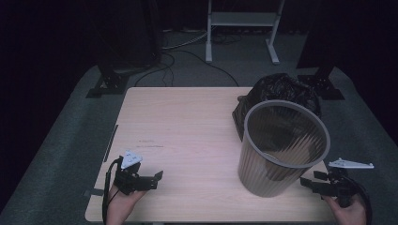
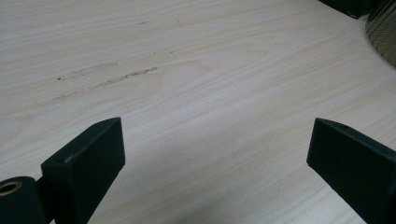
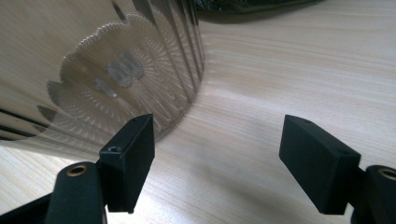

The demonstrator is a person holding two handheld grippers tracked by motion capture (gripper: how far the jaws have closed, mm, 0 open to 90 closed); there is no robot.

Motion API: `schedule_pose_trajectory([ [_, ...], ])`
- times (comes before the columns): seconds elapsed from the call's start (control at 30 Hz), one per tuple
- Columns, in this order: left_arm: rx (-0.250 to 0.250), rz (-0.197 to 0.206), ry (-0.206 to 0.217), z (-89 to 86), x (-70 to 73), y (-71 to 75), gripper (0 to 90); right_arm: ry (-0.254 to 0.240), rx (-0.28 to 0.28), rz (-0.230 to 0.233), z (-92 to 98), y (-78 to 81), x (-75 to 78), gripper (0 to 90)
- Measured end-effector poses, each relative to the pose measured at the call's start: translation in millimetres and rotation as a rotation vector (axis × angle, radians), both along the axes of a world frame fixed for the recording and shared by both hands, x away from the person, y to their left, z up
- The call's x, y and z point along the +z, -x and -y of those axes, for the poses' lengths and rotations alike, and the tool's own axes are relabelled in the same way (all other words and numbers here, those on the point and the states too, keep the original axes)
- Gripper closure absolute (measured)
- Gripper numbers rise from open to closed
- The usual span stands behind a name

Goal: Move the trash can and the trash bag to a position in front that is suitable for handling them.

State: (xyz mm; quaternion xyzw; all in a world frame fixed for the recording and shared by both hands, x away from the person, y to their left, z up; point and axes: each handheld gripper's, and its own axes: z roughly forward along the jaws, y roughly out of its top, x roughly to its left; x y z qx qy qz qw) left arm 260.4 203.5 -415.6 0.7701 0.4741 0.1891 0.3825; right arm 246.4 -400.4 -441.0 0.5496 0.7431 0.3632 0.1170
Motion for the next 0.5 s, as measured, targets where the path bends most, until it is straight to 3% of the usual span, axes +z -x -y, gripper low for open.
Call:
schedule_pose_trajectory([
  [0.2, 0.006, 0.001, 0.008, -3.2, 2.5, 0.3, 3.3, -0.003, -0.016, 0.007, 4.1, -5.3, 5.2, 25.8],
  [0.33, 0.008, 0.002, 0.013, -5.0, 3.1, 0.5, 3.3, 0.027, -0.024, -0.004, 3.5, -14.7, 9.8, 25.8],
  [0.5, 0.007, 0.006, 0.017, -5.1, 5.1, 0.7, 3.3, 0.049, -0.052, 0.016, 4.4, -26.2, 20.4, 25.8],
])
